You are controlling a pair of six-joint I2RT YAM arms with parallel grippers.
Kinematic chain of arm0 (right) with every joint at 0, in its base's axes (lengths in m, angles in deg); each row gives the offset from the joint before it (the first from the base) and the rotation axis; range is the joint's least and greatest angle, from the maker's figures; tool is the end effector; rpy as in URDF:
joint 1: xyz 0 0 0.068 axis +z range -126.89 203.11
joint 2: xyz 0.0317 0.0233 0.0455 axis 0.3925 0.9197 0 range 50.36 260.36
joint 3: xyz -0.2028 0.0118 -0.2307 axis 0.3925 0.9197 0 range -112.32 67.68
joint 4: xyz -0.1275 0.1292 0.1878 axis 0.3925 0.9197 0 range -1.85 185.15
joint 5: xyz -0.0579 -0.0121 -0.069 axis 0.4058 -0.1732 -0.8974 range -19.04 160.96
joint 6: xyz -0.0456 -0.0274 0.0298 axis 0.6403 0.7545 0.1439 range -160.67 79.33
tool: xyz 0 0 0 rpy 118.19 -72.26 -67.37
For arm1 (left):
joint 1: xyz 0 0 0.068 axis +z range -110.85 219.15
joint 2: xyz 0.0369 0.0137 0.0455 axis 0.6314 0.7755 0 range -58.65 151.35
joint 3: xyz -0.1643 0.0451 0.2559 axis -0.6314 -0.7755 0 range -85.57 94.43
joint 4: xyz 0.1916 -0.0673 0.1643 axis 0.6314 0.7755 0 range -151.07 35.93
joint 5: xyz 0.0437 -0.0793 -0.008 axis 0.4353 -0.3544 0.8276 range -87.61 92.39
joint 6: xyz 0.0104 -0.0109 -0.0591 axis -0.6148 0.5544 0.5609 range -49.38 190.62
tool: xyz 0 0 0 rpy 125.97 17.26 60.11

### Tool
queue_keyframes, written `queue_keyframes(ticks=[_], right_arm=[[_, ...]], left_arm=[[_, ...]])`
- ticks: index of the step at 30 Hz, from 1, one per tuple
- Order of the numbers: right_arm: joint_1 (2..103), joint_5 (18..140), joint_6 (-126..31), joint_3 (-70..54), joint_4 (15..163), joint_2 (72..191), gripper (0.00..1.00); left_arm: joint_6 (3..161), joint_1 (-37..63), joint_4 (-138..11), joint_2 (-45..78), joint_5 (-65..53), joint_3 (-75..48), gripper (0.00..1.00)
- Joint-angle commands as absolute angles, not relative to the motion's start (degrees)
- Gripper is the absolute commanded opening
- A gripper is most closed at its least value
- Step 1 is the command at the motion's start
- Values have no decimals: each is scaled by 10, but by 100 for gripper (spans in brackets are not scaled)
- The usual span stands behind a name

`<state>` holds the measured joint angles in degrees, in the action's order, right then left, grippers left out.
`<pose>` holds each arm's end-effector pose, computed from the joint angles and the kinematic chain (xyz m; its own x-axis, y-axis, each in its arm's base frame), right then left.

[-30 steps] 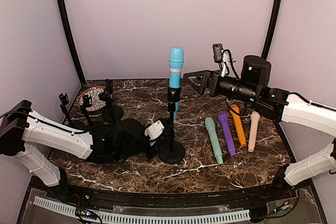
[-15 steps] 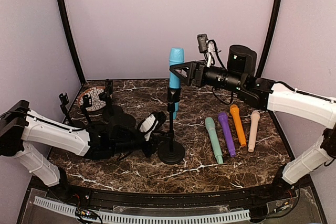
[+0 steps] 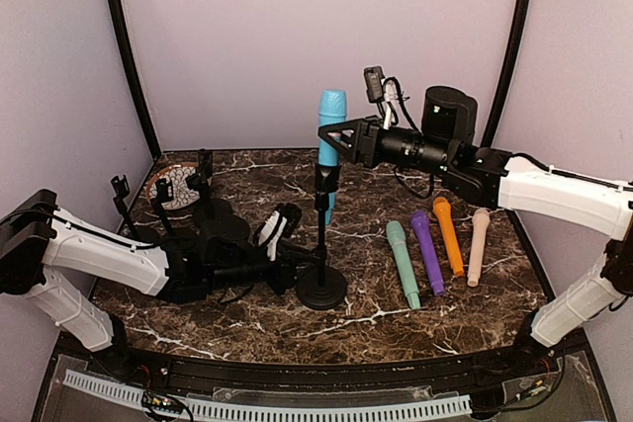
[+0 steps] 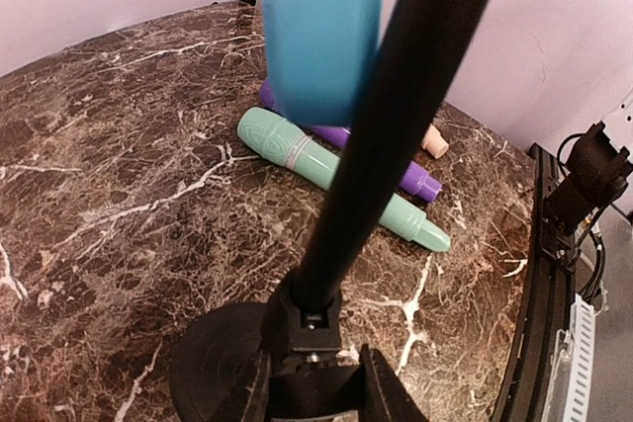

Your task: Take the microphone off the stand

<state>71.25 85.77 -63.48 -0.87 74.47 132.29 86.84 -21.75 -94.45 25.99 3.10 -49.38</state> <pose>0.2235 0.2670 0.4125 -0.3421 0.1798 -0.9223 -0.8223 0.4177 0.3864 0.1536 -0.2746 0.2374 -0.3639 0.0795 -0.9281 0.7981 0.5404 -0.2666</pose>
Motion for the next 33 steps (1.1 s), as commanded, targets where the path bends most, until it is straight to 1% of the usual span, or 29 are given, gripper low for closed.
queue_keyframes(ticks=[1, 7, 12, 16, 18, 20, 21, 22, 23, 24, 25, 26, 27, 30, 33], right_arm=[[716, 842, -630, -5, 730, 1311, 42], [717, 839, -630, 5, 726, 1306, 39], [717, 830, -632, 7, 734, 1303, 38], [717, 827, -633, 8, 735, 1301, 38], [718, 827, -633, 7, 735, 1301, 38], [718, 828, -634, 7, 736, 1303, 38], [718, 828, -633, 6, 737, 1302, 38], [718, 829, -633, 6, 738, 1302, 38], [718, 829, -634, 6, 738, 1301, 38], [718, 829, -633, 6, 738, 1301, 38], [718, 829, -633, 6, 738, 1301, 38], [718, 829, -633, 6, 738, 1300, 38], [718, 828, -633, 6, 739, 1300, 38], [718, 829, -632, 3, 743, 1301, 39], [718, 828, -630, 2, 745, 1300, 39]], left_arm=[[962, -213, -914, 254, 25, -516, 0], [1045, -209, -905, 235, 26, -525, 0], [1105, -200, -905, 223, -7, -530, 0], [1106, -197, -905, 216, -15, -529, 5], [1081, -196, -897, 214, -14, -524, 10], [1044, -196, -878, 212, -15, -511, 19], [1029, -196, -871, 211, -18, -499, 28], [997, -196, -860, 208, -20, -489, 33], [979, -196, -855, 205, -30, -485, 44], [943, -196, -851, 199, -34, -477, 49], [909, -196, -841, 195, -38, -473, 58], [892, -196, -834, 188, -38, -466, 62], [857, -196, -820, 183, -38, -464, 68], [792, -196, -793, 159, -46, -452, 75], [728, -196, -754, 145, -43, -439, 76]])
